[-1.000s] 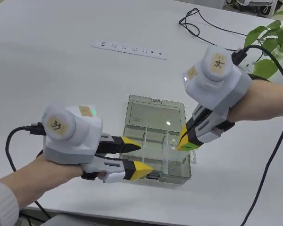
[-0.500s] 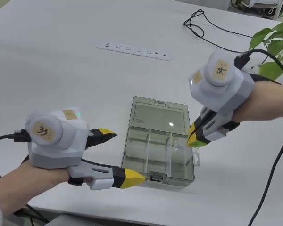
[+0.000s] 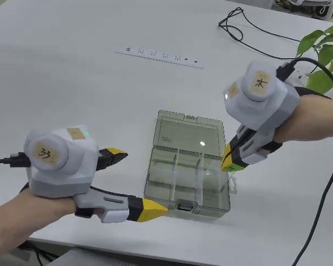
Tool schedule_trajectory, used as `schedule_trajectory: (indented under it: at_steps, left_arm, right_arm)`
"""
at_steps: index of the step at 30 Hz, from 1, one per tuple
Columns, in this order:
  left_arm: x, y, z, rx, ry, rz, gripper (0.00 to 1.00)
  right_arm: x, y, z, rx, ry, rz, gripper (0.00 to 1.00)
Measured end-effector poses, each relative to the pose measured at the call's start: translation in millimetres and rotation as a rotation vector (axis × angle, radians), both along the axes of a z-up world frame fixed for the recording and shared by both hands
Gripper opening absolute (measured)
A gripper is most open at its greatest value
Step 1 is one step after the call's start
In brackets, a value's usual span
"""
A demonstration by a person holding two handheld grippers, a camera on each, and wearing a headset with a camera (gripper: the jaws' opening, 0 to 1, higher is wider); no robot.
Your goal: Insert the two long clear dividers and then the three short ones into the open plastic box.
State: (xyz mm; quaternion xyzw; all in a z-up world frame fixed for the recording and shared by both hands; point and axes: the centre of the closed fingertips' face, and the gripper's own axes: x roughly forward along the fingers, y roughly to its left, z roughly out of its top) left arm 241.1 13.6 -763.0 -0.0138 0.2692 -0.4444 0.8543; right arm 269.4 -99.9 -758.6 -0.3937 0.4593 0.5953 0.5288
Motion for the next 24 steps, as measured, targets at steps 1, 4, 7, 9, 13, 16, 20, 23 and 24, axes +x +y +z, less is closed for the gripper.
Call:
schedule_trajectory:
  at_steps: [1, 4, 7, 9, 13, 16, 20, 23, 24]
  left_arm:
    - [0.1, -0.5, -0.1, -0.002, 0.001, -0.001, 0.89]
    - [0.6, -1.0, 0.2, -0.006, 0.001, 0.001, 0.88]
    - [0.8, -0.9, -0.1, -0.008, 0.003, 0.003, 0.88]
    - [0.6, -0.7, -0.8, -0.009, 0.005, 0.002, 0.87]
    - [0.1, -0.8, -1.5, -0.008, 0.008, 0.000, 0.87]
    - [0.3, -0.5, -1.5, -0.009, 0.008, 0.003, 0.87]
    - [-1.3, -1.3, -2.5, -0.008, 0.013, 0.001, 0.86]
    - [-1.8, -2.3, -2.6, -0.012, 0.015, 0.001, 0.86]
    - [-2.2, -2.8, -2.5, -0.013, 0.015, 0.000, 0.86]
  right_arm:
    - [-0.6, -0.4, 0.0, -0.004, 0.001, 0.004, 0.02]
    - [0.8, -2.5, -0.9, -0.004, 0.004, -0.001, 0.02]
    - [1.7, -4.2, -1.8, -0.004, 0.003, -0.002, 0.02]
    - [1.7, -4.8, -1.9, -0.005, 0.003, -0.003, 0.02]
    - [0.1, -6.4, -3.9, -0.009, 0.003, -0.007, 0.02]
    - [1.1, -6.3, -3.7, -0.003, -0.005, -0.007, 0.02]
    - [1.4, -5.6, -4.2, -0.013, -0.010, 0.001, 0.02]
    - [4.1, -6.5, -4.8, -0.022, -0.018, 0.011, 0.02]
    - [4.9, -6.7, -4.5, -0.021, -0.021, 0.014, 0.02]
